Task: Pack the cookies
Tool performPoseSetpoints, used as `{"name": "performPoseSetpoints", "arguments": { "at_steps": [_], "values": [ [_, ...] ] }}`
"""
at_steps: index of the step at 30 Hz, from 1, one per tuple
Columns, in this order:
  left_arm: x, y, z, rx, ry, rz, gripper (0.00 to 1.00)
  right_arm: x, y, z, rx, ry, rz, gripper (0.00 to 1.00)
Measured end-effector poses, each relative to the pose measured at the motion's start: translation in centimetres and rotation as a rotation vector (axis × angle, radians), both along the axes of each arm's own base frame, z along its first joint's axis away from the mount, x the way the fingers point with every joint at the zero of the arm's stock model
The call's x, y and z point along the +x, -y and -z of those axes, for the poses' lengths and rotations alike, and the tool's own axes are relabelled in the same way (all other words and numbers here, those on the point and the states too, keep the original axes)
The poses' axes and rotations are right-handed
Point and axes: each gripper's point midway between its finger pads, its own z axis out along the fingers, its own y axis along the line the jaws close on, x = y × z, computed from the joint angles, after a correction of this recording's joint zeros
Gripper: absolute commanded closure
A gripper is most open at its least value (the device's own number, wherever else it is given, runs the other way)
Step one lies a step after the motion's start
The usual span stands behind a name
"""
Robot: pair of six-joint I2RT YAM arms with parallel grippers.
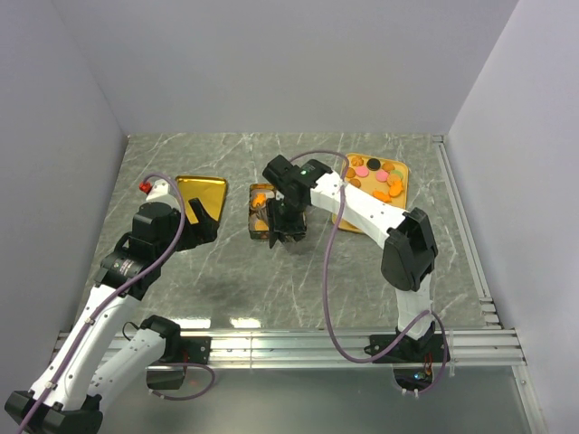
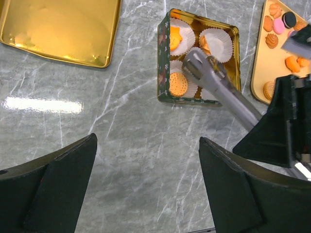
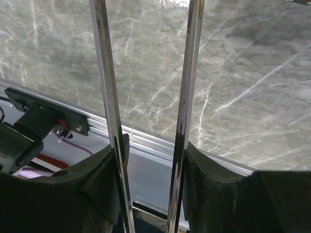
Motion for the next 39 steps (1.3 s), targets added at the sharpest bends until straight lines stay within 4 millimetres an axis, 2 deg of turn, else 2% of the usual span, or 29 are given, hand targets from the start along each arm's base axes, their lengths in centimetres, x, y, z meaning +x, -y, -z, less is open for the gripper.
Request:
{"name": "performPoseSetpoints", "arguments": {
  "at_steps": [4,7,12,16,21,25,28,33,39],
  "values": [
    [0.0,0.0,0.0,0.000,0.000,0.000,0.08,1.0,0.4,-1.9,0.019,0.041,0.016,0.50],
    [0.0,0.0,0.0,0.000,0.000,0.001,0.08,2.3,2.0,-3.4,0.031,0.073,0.053,0.50],
    [-0.1,0.1,-0.1,-0.001,0.002,0.004,0.08,5.4,6.9,-5.6,0.035,0.130,0.163,0.50],
    [-0.1,0.1,-0.2,-0.003,0.006,0.005,0.08,7.1,11.8,-6.2,0.007,0.159,0.254,0.50],
    [-0.1,0.1,-0.2,-0.003,0.006,0.007,0.08,7.2,16.0,-4.5,-0.059,0.132,0.307,0.50],
    [-0.1,0.2,-0.2,-0.002,0.006,0.007,0.08,6.7,18.4,-2.3,-0.114,0.081,0.326,0.50],
    [-0.1,0.2,-0.2,-0.002,0.006,0.008,0.08,6.6,19.8,-1.4,-0.143,0.059,0.337,0.50],
    [-0.1,0.2,-0.2,-0.003,0.006,0.007,0.07,7.2,21.1,-0.4,-0.175,0.045,0.342,0.50],
    [-0.1,0.1,-0.2,-0.002,0.006,0.006,0.08,8.3,21.7,2.2,-0.226,-0.011,0.326,0.50]
  ]
}}
